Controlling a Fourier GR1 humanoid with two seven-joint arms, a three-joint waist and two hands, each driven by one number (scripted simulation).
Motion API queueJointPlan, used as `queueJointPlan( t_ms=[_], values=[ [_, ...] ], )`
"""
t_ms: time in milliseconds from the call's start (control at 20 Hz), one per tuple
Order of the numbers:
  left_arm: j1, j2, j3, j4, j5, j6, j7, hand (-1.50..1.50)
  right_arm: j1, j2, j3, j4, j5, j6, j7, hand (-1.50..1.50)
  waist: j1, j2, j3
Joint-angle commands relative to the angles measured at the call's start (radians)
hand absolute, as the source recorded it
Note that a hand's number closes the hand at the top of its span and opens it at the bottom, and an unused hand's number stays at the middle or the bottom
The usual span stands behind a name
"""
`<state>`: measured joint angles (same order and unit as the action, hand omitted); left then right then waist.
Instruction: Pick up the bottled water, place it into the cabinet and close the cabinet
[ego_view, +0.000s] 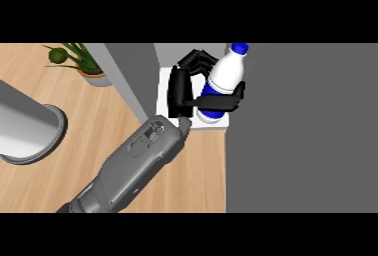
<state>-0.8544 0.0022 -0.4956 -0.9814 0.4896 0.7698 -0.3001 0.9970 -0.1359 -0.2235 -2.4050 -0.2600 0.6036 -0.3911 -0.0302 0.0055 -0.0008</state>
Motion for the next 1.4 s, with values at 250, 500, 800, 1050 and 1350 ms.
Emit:
queueJointPlan(
  t_ms=[250,500,800,1050,1350],
  values=[
    [-0.076,-0.002,0.138,0.204,0.076,-0.066,-0.114,1.5,0.023,0.022,0.004,-0.102,-0.123,0.009,0.064,-1.5,-0.006,0.003,0.0],
    [-0.149,-0.002,0.153,0.352,0.104,-0.073,-0.182,1.5,0.014,0.002,-0.016,-0.058,-0.13,0.047,0.033,-1.5,-0.021,0.004,0.0],
    [-0.248,-0.002,0.114,0.559,0.013,-0.072,-0.167,-1.5,-0.039,-0.007,-0.012,-0.044,-0.137,0.023,0.057,-1.5,-0.03,0.011,0.001],
    [-0.269,-0.002,0.127,0.659,-0.004,-0.11,-0.208,-1.5,-0.046,0.01,0.012,-0.086,-0.107,0.006,0.082,-1.5,-0.029,0.012,0.0],
    [-0.358,-0.002,0.185,0.725,0.013,-0.118,-0.216,-1.5,-0.063,0.004,-0.004,-0.051,-0.123,0.02,0.067,-1.5,-0.032,0.016,0.0]
  ],
)
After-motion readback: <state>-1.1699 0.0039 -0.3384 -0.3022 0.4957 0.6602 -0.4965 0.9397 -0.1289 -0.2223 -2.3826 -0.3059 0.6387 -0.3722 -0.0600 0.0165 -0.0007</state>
